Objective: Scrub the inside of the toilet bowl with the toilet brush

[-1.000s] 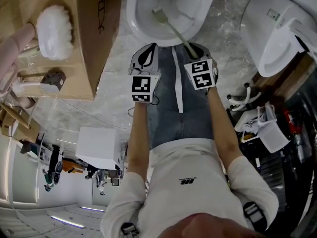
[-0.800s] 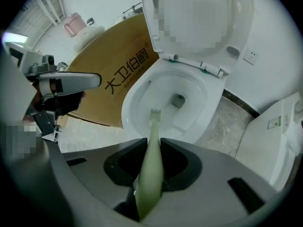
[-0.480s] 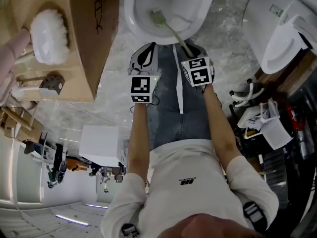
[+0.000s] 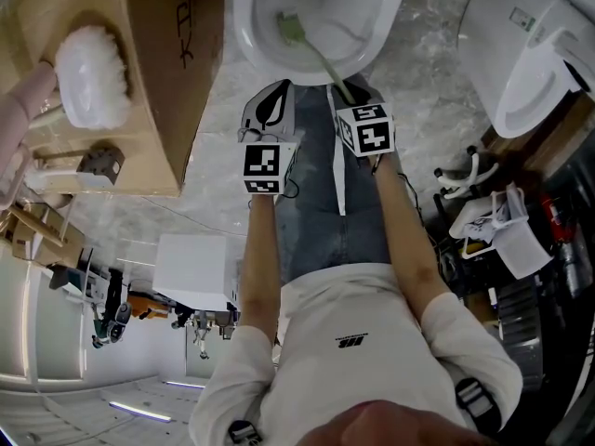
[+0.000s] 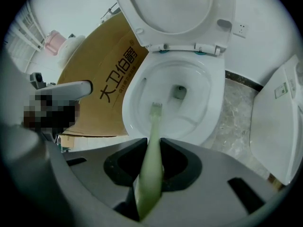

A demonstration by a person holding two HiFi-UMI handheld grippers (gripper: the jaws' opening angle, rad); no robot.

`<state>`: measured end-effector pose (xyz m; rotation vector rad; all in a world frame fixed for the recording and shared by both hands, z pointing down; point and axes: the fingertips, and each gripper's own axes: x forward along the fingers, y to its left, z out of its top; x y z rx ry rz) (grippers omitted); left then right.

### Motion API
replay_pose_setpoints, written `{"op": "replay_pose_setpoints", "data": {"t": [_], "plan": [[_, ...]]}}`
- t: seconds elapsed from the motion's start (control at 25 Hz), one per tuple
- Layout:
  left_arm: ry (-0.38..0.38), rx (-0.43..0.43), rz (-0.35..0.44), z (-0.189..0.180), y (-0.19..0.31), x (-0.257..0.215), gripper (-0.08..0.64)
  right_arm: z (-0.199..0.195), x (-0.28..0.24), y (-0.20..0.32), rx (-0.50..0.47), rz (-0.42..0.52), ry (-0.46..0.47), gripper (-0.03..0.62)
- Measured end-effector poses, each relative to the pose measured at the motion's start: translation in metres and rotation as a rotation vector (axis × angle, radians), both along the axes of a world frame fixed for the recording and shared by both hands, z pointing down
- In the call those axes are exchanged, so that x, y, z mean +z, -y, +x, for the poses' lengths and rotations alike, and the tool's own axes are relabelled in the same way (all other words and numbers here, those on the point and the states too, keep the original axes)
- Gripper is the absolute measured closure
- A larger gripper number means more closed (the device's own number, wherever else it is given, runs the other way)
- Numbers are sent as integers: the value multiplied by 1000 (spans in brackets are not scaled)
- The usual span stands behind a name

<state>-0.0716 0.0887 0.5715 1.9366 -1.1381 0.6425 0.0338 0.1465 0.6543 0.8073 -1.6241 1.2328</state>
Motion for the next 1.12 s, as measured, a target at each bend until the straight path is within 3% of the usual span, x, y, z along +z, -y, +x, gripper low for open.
{"op": "replay_pose_setpoints", "data": {"t": [0.64, 1.12], "plan": [[0, -32, -25, -6, 12, 4, 552, -28, 14, 25, 231, -73, 75, 512], [1, -45, -31, -11, 24, 10, 552, -40, 24, 48, 305, -91, 93, 511]]}}
